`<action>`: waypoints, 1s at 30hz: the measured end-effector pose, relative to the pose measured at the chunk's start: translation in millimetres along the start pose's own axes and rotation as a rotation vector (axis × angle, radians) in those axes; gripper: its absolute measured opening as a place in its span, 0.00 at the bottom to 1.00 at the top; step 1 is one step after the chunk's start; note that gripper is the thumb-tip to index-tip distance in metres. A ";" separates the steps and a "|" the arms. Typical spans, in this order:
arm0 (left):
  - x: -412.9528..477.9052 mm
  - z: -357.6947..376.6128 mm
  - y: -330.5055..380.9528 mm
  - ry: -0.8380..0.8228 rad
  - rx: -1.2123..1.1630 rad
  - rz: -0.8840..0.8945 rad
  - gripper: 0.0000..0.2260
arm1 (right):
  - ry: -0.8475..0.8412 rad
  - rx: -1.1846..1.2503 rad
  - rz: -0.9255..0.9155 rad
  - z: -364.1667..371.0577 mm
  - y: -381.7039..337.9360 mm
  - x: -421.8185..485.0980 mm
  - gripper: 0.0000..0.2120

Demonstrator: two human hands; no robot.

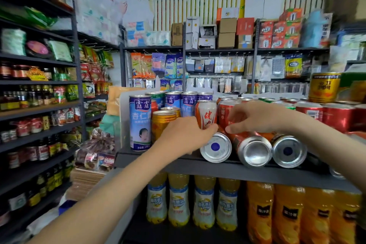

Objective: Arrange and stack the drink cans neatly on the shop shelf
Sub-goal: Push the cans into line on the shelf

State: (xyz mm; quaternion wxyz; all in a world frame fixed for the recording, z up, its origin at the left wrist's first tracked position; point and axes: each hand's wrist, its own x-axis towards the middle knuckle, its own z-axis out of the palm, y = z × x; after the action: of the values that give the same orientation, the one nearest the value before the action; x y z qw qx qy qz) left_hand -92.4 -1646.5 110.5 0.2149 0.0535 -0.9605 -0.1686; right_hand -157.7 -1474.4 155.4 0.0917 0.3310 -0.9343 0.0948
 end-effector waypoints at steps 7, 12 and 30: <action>24.0 -5.1 17.7 -0.359 -0.284 -0.210 0.28 | -0.017 -0.025 0.021 -1.0 2.8 -4.0 0.17; 30.9 -5.5 18.7 -0.486 -0.480 -0.202 0.15 | -0.011 -0.045 0.050 0.0 4.0 -7.7 0.17; 20.1 -24.5 -8.5 0.068 -0.503 -0.071 0.27 | 0.029 0.054 0.070 4.2 4.1 -11.8 0.16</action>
State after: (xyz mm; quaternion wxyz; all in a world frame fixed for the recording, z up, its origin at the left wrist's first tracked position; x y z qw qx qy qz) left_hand -99.7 -1665.3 136.3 0.2474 0.0378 -0.8782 -0.4077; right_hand -151.7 -1465.1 148.1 0.0931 0.2993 -0.9410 0.1279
